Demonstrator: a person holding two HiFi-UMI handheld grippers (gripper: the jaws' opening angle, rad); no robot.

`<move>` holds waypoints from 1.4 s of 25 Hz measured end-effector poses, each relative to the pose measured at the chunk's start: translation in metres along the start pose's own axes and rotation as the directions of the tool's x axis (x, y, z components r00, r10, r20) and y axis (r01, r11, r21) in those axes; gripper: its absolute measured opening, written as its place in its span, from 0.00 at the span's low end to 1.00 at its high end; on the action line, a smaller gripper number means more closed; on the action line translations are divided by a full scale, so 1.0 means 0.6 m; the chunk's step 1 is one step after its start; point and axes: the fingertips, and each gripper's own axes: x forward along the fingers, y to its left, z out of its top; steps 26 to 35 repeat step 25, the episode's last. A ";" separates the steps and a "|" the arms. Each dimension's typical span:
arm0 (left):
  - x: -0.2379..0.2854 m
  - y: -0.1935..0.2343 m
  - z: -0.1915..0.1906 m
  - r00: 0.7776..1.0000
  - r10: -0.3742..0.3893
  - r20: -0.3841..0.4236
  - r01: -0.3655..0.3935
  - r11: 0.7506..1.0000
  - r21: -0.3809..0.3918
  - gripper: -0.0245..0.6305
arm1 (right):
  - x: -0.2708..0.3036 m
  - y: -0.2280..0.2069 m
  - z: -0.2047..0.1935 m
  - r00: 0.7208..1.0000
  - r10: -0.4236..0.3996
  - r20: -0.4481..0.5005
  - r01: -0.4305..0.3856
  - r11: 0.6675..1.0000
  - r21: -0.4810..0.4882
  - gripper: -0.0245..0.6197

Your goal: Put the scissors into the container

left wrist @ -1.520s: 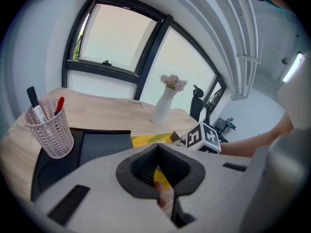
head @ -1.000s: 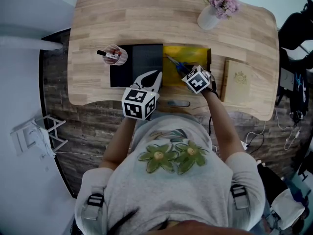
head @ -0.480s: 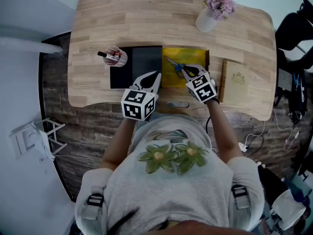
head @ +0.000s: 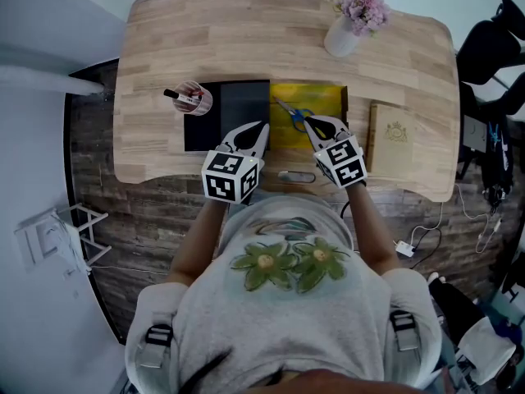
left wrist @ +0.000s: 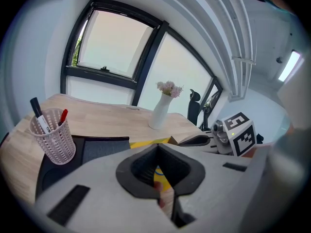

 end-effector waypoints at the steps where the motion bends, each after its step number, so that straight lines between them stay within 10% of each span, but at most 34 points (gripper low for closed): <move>1: -0.001 0.000 0.001 1.000 -0.002 0.001 0.002 1.000 0.002 0.05 | -0.004 0.003 0.002 1.000 0.003 0.008 -0.003 1.000 0.011 0.05; 35: -0.021 -0.008 -0.004 1.000 -0.001 0.009 0.001 1.000 0.018 0.05 | -0.028 0.034 -0.015 1.000 -0.029 0.003 0.028 0.998 0.056 0.05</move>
